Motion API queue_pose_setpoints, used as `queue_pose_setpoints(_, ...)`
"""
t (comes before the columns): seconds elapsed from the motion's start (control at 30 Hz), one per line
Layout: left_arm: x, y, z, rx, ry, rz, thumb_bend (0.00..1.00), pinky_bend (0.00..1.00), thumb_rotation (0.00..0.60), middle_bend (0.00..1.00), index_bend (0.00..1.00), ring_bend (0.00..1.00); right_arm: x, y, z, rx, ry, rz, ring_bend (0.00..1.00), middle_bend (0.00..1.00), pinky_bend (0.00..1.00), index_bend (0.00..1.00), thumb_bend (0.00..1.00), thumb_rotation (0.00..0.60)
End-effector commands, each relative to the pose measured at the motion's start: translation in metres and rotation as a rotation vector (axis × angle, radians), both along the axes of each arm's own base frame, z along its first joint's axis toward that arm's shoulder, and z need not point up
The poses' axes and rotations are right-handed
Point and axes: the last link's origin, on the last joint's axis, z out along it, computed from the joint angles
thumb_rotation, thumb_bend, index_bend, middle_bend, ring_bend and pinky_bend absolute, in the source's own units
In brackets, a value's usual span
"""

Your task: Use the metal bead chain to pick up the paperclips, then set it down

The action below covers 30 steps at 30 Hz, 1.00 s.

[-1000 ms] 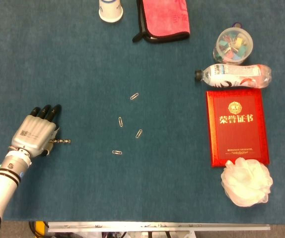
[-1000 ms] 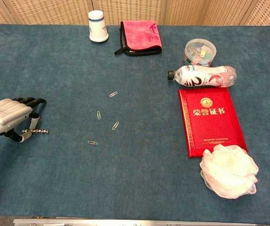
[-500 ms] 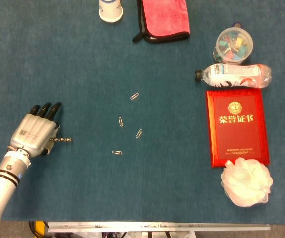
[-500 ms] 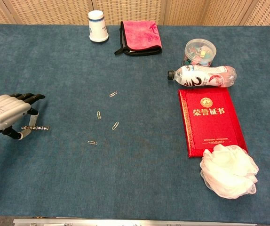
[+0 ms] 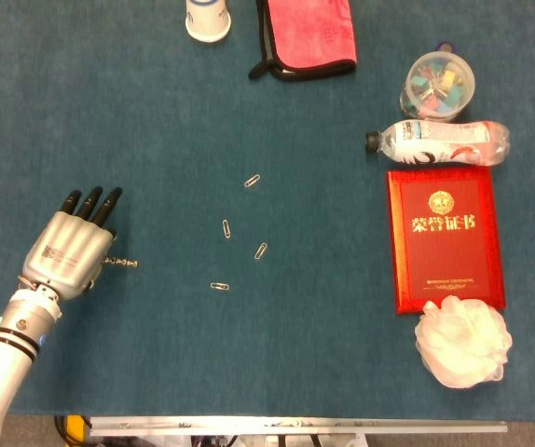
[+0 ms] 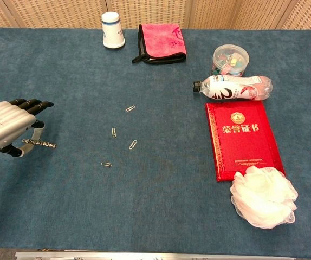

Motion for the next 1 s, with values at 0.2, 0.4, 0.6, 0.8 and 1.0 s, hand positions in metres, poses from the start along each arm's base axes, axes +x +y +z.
queue_pose_setpoints(0.2,0.012,-0.006,0.004,0.027,0.051,-0.073,0.41,0.11,0.600,0.00,0.59,0.00,0.000,0.002,0.002,-0.003,-0.006,0.008,0.32,0.36,0.45,0.37,0.35,0.600)
queue_pose_setpoints(0.4,0.016,-0.009,0.005,0.045,0.072,-0.109,0.41,0.11,0.600,0.00,0.59,0.00,0.000,0.003,0.002,-0.005,-0.008,0.013,0.32,0.36,0.45,0.37,0.35,0.600)
queue_pose_setpoints(0.6,0.017,-0.011,0.006,0.051,0.073,-0.117,0.41,0.11,0.600,0.00,0.59,0.00,0.000,0.003,0.002,-0.003,-0.007,0.012,0.32,0.36,0.45,0.37,0.35,0.600)
queue_pose_setpoints(0.8,0.018,-0.012,0.007,0.055,0.072,-0.121,0.41,0.11,0.600,0.00,0.57,0.00,0.000,0.003,0.002,-0.001,-0.007,0.011,0.32,0.36,0.45,0.37,0.35,0.600)
queue_pose_setpoints(1.0,0.019,-0.013,0.007,0.056,0.070,-0.131,0.41,0.11,0.600,0.00,0.57,0.00,0.000,0.003,0.002,-0.004,-0.008,0.011,0.32,0.36,0.45,0.37,0.35,0.600)
